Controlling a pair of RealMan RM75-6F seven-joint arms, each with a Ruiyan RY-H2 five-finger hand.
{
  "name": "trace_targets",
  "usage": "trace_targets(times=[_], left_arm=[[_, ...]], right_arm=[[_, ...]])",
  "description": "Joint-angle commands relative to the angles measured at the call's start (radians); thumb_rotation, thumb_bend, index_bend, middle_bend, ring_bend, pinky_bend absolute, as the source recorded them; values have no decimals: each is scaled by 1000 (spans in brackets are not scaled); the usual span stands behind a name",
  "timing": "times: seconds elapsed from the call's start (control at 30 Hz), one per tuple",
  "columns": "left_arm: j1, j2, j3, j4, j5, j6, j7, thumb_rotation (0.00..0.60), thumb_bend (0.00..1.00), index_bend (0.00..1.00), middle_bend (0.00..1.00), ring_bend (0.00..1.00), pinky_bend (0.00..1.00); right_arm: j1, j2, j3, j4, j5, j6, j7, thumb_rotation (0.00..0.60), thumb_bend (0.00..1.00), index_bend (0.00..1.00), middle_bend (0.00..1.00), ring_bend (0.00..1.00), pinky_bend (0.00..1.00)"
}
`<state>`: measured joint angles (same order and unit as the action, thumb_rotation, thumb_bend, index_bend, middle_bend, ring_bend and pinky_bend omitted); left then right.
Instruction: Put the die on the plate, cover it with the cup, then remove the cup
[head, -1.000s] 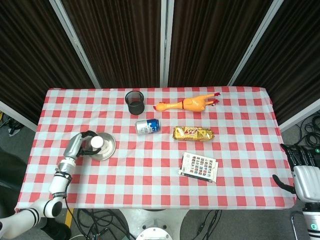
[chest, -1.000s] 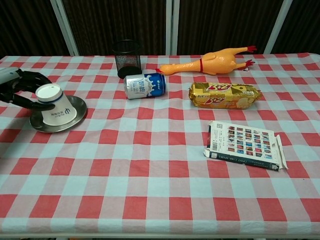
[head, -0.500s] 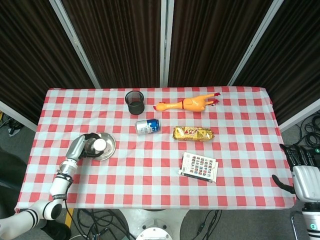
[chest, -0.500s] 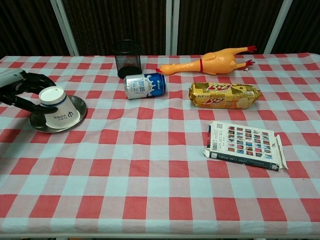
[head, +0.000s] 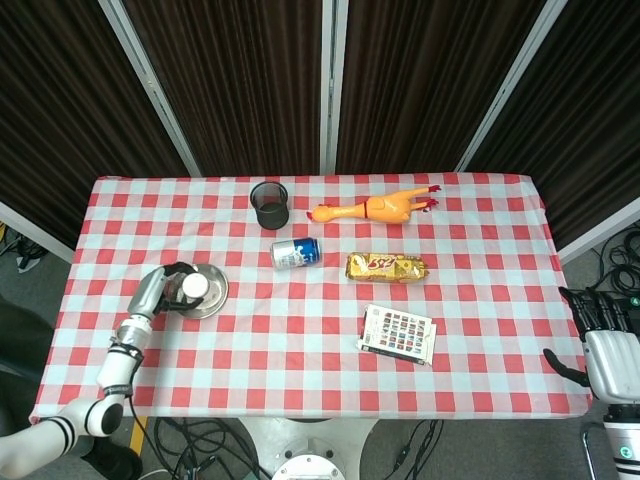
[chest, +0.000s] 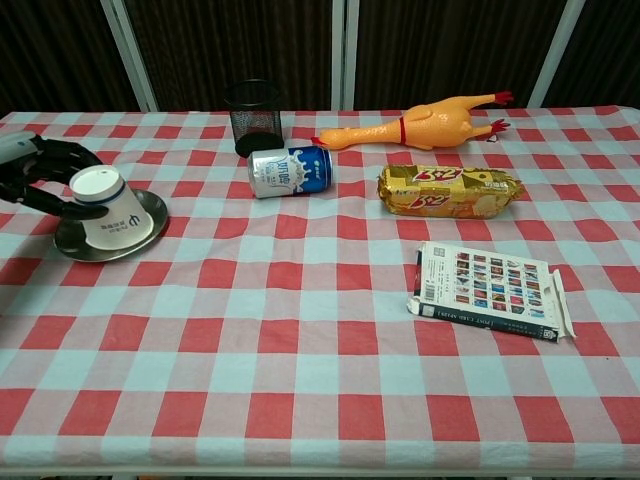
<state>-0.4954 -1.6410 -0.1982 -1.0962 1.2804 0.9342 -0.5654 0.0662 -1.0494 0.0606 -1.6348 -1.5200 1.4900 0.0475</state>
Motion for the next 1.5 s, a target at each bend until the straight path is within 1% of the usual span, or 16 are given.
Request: trace_targets(times=[0.03, 0.17, 0.27, 0.33, 0.5, 0.6, 0.63, 0.8, 0.87, 0.93, 1.1, 1.2, 1.23, 1.37, 1.43, 1.5], left_arm=[[-3, 8, 0, -4, -5, 1, 19, 600, 268, 514, 388, 258, 175], [-14, -16, -44, 64, -67, -7, 41, 600, 267, 517, 388, 258, 175], [-18, -18, -58, 83, -96, -33, 35, 600, 265, 517, 388, 258, 175], [-15, -14, -52, 73, -91, -37, 34, 600, 265, 517, 388, 258, 175], [3, 7, -5, -4, -29, -6, 42, 600, 267, 517, 388, 258, 175], [6, 14, 6, -24, -15, 0, 50, 600, 266, 517, 388, 258, 174], [4, 11, 3, -15, -21, -1, 57, 600, 266, 517, 387, 258, 174], [-11, -28, -43, 77, -97, -31, 69, 600, 266, 518, 386, 258, 174], [-13, -35, -53, 96, -111, -35, 70, 600, 266, 518, 385, 258, 174], [-9, -31, -48, 83, -102, -32, 63, 600, 265, 518, 384, 258, 174], [3, 7, 7, -8, -24, -20, 60, 600, 265, 518, 384, 258, 174], [-2, 17, 16, -28, -6, -18, 70, 600, 263, 518, 384, 258, 169], [-4, 13, 10, -20, -13, -18, 76, 600, 263, 518, 383, 258, 168], [-14, -19, -42, 46, -82, -27, 67, 600, 262, 518, 381, 258, 167], [-19, -34, -59, 84, -110, -37, 67, 600, 262, 518, 381, 258, 168], [-20, -40, -65, 98, -121, -45, 64, 600, 262, 518, 381, 258, 168]], right_arm=[[1, 2, 2, -1, 1, 0, 0, 600, 138, 86, 164, 0, 27], [1, 5, 4, -2, 2, 2, 2, 600, 138, 86, 164, 0, 27], [0, 4, 2, 0, 2, 1, 4, 600, 138, 86, 164, 0, 27], [0, 2, 1, 1, 0, 2, 6, 600, 138, 86, 164, 0, 27], [-2, -1, -2, 4, -3, 2, 7, 600, 138, 86, 164, 0, 27], [-1, 0, -1, 2, -1, 1, 4, 600, 138, 86, 164, 0, 27], [0, 1, 0, 1, 0, 0, 4, 600, 138, 86, 164, 0, 27], [1, 5, 2, -3, 0, 1, 2, 600, 138, 86, 164, 0, 27], [1, 5, 1, -3, -1, 1, 1, 600, 138, 86, 164, 0, 27], [0, 4, -1, -4, -3, 1, 1, 600, 138, 86, 164, 0, 27], [0, 2, -3, -6, -5, 0, -2, 600, 138, 86, 164, 0, 27], [3, 4, -2, -9, -5, -2, -7, 600, 138, 86, 164, 0, 27], [3, 5, -1, -10, -5, -2, -9, 600, 138, 86, 164, 0, 27], [1, 8, 1, -12, -1, 1, -10, 600, 138, 86, 164, 0, 27], [0, 8, 0, -11, 0, 2, -9, 600, 138, 86, 164, 0, 27], [-1, 7, -1, -11, -1, 1, -8, 600, 139, 86, 164, 0, 27]])
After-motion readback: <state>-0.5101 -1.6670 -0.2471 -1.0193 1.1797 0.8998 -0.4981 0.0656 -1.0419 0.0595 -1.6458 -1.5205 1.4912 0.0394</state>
